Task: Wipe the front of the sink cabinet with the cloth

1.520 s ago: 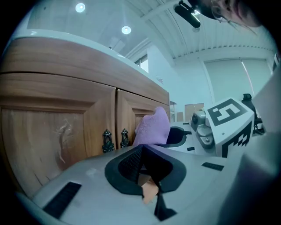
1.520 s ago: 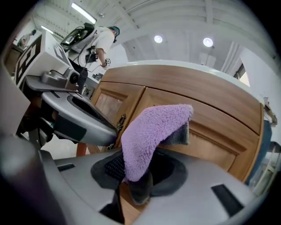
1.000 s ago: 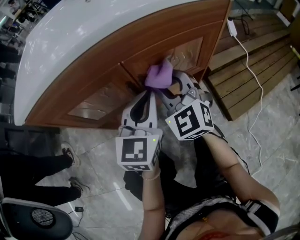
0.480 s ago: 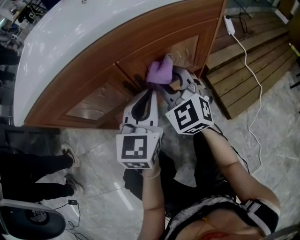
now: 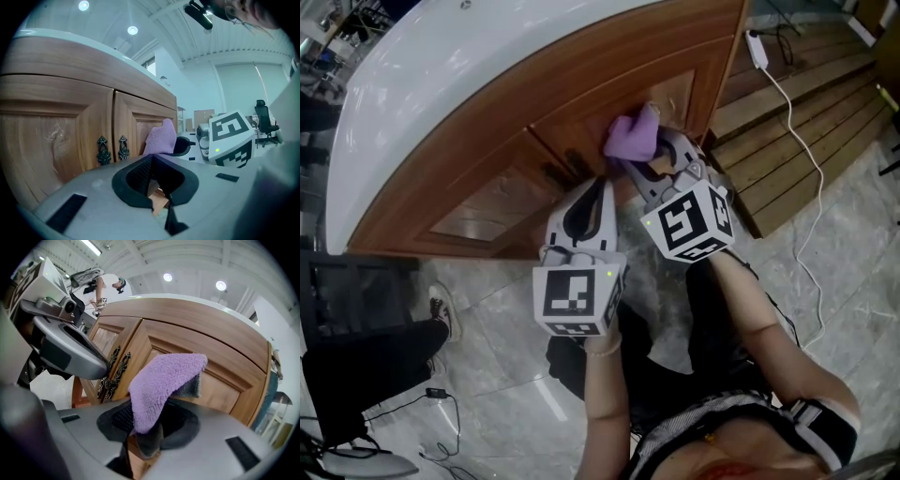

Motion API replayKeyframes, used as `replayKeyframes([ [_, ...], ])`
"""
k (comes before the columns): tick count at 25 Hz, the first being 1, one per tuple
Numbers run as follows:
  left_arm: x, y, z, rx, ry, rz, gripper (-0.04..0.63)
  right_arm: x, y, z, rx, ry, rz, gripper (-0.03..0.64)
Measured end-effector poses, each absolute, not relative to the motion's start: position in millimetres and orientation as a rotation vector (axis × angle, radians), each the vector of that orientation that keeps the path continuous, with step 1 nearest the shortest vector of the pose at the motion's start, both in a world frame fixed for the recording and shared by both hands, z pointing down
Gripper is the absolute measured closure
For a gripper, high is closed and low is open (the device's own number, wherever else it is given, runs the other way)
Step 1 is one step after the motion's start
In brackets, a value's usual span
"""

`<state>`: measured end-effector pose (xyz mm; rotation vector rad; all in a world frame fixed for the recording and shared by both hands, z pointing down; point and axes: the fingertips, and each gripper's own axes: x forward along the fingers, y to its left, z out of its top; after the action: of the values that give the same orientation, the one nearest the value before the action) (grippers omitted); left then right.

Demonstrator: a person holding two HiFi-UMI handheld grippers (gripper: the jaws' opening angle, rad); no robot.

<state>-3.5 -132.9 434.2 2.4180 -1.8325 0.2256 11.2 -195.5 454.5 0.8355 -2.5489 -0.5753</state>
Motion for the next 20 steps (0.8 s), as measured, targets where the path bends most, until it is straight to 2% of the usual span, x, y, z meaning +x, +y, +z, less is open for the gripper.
replayKeyframes([
  [20,21,-145,436,2.483,-1.742,0.207,0.595,46,-219,458,0.920,-2.505,-0.523,0.448],
])
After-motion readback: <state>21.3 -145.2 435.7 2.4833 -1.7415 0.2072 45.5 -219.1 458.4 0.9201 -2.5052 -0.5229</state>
